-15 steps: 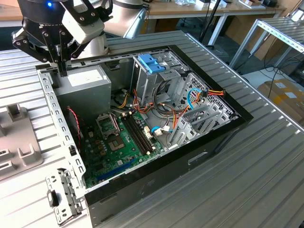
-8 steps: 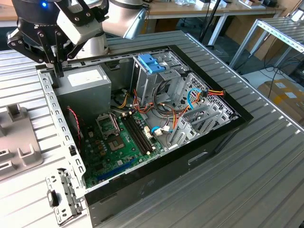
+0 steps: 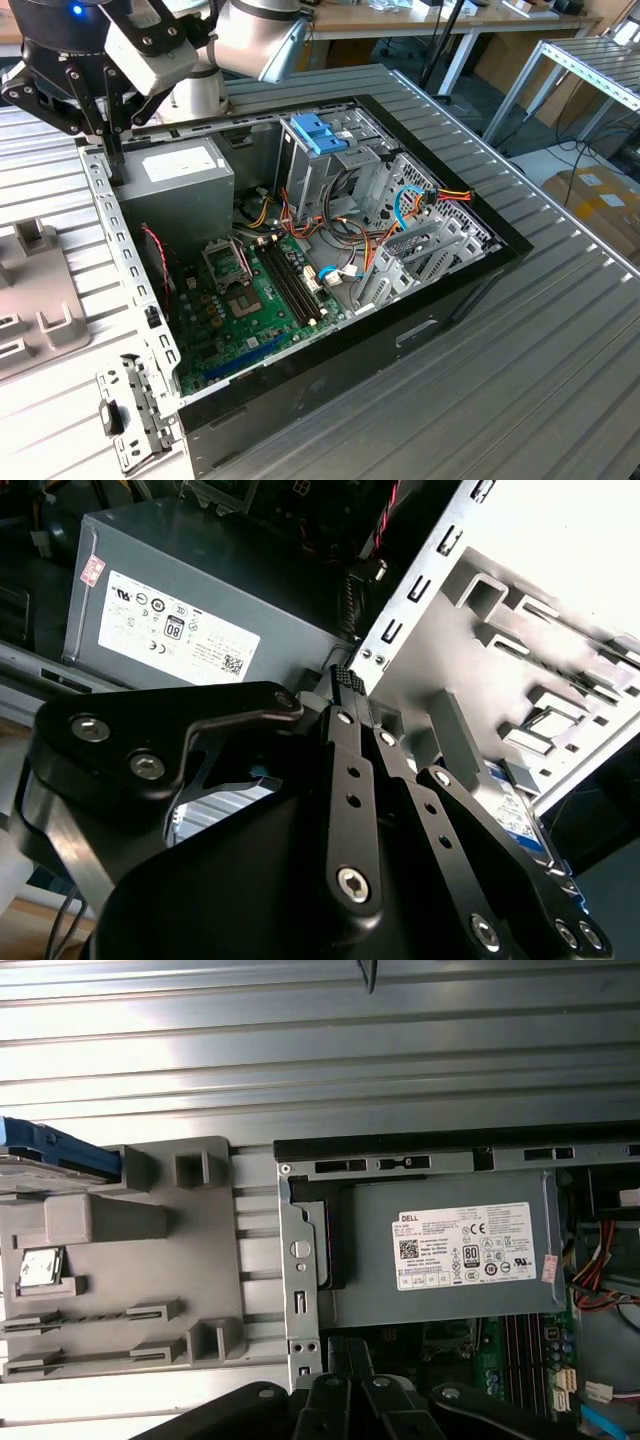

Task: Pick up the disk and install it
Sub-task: 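Reach for the disk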

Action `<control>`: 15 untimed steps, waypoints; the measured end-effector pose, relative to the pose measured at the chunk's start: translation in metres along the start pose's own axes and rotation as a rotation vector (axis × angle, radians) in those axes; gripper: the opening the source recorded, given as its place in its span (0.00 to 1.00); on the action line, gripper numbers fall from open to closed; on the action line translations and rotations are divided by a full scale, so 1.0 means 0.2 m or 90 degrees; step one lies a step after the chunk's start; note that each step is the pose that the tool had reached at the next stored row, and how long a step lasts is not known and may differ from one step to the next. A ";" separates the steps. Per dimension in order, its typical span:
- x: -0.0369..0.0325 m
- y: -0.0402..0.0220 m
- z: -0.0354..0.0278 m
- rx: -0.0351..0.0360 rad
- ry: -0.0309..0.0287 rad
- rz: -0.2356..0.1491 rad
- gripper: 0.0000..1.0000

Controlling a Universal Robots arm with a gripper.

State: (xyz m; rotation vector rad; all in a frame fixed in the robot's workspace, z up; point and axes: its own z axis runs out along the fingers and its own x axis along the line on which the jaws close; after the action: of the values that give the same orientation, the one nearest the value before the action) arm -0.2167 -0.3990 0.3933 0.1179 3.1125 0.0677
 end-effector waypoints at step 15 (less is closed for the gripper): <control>0.083 -0.006 -0.002 0.0000 0.0000 0.000 0.11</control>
State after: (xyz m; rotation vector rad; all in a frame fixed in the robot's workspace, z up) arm -0.2334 -0.3990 0.3933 0.1180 3.1124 0.0677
